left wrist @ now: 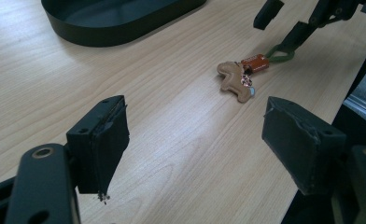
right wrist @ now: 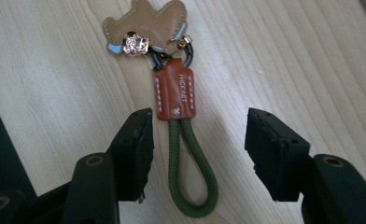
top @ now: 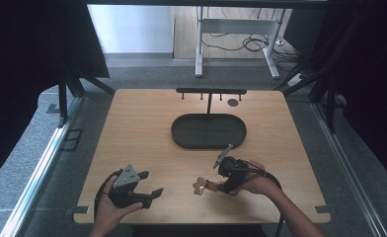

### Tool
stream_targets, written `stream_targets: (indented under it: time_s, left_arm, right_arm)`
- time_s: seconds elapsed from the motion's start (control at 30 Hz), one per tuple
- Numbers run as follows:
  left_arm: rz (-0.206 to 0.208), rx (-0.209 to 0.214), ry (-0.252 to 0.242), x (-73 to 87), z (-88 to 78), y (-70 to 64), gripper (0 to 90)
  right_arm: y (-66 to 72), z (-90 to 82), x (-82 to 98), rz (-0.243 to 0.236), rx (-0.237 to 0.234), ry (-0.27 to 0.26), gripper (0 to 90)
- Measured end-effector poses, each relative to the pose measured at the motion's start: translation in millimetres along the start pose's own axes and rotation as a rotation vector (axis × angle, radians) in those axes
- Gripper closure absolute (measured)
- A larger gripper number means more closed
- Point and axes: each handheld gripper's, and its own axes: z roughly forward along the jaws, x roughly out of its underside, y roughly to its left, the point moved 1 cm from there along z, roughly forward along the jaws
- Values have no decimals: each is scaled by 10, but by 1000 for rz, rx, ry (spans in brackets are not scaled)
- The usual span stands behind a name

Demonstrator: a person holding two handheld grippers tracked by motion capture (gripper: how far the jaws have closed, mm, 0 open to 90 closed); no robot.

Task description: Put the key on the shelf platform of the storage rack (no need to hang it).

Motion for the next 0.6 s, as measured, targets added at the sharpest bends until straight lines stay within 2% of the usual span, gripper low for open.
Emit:
stream_targets:
  time_s: [0.6]
  left_arm:
    - [-4, -6, -12, -2, -43, 24, 229]
  right_arm:
    - [84, 226, -166, -63, -24, 66, 486]
